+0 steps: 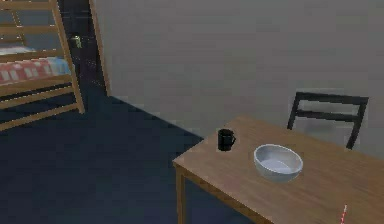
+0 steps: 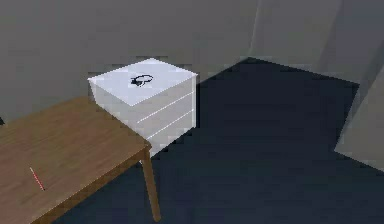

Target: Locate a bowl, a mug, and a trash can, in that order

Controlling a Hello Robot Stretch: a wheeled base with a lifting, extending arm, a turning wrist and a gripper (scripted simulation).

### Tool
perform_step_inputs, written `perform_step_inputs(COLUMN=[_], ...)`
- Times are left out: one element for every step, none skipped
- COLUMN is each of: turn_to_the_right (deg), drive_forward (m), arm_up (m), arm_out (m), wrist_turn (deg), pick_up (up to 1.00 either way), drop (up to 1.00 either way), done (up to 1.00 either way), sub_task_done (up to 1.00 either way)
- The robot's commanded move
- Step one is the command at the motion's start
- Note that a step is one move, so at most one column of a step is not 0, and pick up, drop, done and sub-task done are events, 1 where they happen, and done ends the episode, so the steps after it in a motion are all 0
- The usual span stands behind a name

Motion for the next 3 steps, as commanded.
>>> perform_step_inputs(turn_to_the_right=[9.0, 0.0, -45.0], drive_forward=[0.0, 0.0, 0.0], arm_up=[0.0, 0.0, 0.0], arm_out=[0.0, 0.0, 0.0], wrist_turn=[0.0, 0.0, 0.0], pick_up=[0.0, 0.0, 0.0], drop=[0.0, 0.0, 0.0], done=[0.0, 0.0, 0.0], sub_task_done=[0.0, 1.0, 0.0])
